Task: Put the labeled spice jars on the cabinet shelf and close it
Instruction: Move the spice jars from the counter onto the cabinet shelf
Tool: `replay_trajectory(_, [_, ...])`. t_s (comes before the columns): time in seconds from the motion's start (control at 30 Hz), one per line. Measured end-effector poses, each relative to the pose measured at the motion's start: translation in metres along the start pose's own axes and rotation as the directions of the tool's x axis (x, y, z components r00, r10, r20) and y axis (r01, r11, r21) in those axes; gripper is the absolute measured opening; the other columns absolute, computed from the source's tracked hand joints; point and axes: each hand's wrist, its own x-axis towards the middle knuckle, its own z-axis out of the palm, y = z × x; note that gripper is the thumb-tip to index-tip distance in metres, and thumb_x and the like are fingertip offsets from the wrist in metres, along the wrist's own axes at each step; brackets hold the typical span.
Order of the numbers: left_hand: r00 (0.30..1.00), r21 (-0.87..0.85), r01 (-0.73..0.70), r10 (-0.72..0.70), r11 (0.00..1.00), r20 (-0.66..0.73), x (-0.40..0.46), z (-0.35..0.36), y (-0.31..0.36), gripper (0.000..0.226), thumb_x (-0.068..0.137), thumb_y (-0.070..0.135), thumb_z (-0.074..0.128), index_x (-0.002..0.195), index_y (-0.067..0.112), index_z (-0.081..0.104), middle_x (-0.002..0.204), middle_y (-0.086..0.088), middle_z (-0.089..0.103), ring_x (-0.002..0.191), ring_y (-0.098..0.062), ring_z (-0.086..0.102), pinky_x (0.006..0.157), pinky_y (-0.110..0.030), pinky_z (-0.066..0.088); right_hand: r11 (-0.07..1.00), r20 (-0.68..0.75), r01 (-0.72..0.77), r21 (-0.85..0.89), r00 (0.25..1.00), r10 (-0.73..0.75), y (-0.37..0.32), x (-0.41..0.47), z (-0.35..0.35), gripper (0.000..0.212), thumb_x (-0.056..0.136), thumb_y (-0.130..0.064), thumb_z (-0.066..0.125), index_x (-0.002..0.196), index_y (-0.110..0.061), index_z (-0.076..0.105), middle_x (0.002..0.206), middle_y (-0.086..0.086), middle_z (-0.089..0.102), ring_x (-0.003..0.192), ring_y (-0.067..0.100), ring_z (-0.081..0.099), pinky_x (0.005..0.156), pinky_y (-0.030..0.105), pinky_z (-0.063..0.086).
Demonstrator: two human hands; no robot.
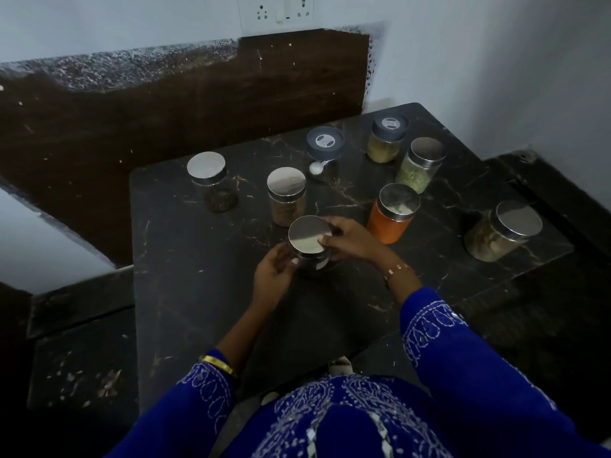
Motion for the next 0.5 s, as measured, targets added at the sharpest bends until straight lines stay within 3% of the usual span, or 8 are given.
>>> replay_trajectory(0.07, [0.996, -0.044, -0.006, 0.01, 0.999, 0.092, 0.003, -0.001, 0.002, 0.058, 0.086, -0.006, 0.056, 0.14, 0.004, 0.036, 0.137, -0.013, 0.05, 0.125, -0.02, 0.05, 0.101, -0.029, 0.041, 0.999, -0.001, -0.01, 0.036, 1.0, 0.01, 0.001, 0.003, 0.0, 0.047, 0.089, -0.013, 0.058, 0.134, -0.009, 0.043, 0.131, 0.017, 0.053, 0.112, 0.032, 0.058, 0.088, 0.043, 0.055])
replay_trajectory(0.17, [0.978, 0.081, -0.09, 0.073, 0.993, 0.197, 0.01, -0.001, 0.001, 0.07, 0.081, -0.001, 0.065, 0.141, 0.011, 0.032, 0.136, -0.006, 0.05, 0.126, -0.019, 0.048, 0.104, -0.031, 0.04, 0.998, 0.012, -0.04, 0.057, 0.999, 0.039, 0.004, 0.008, -0.003, 0.048, 0.087, -0.02, 0.062, 0.129, -0.006, 0.045, 0.127, 0.015, 0.054, 0.108, 0.03, 0.06, 0.084, 0.039, 0.056])
replay_trajectory(0.23, [0.974, 0.136, -0.123, 0.093, 0.983, 0.208, 0.013, 0.0, 0.001, 0.072, 0.08, 0.003, 0.068, 0.142, 0.011, 0.032, 0.138, -0.007, 0.049, 0.127, -0.018, 0.046, 0.104, -0.029, 0.039, 0.999, 0.031, -0.033, 0.027, 0.999, 0.032, 0.006, 0.009, -0.005, 0.048, 0.089, -0.028, 0.059, 0.13, -0.008, 0.045, 0.127, 0.013, 0.055, 0.106, 0.023, 0.058, 0.08, 0.032, 0.053])
replay_trajectory(0.37, [0.981, 0.179, -0.131, 0.101, 0.975, 0.167, 0.013, 0.003, 0.001, 0.072, 0.081, 0.007, 0.067, 0.143, 0.013, 0.031, 0.137, -0.004, 0.05, 0.121, -0.008, 0.045, 0.098, -0.022, 0.037, 0.993, 0.11, -0.022, 0.117, 0.994, 0.009, 0.013, 0.006, 0.0, 0.047, 0.096, -0.031, 0.047, 0.138, -0.015, 0.038, 0.136, 0.007, 0.05, 0.12, 0.019, 0.05, 0.088, 0.027, 0.046])
replay_trajectory(0.5, [0.986, 0.112, -0.158, 0.151, 0.981, 0.076, 0.007, 0.004, 0.011, 0.058, 0.084, 0.012, 0.064, 0.137, 0.017, 0.041, 0.13, 0.001, 0.056, 0.113, -0.001, 0.054, 0.098, -0.023, 0.046, 0.981, 0.151, -0.044, 0.187, 0.988, 0.015, 0.005, 0.007, -0.007, 0.049, 0.096, -0.037, 0.042, 0.14, -0.016, 0.035, 0.14, 0.011, 0.046, 0.127, 0.029, 0.046, 0.103, 0.048, 0.042])
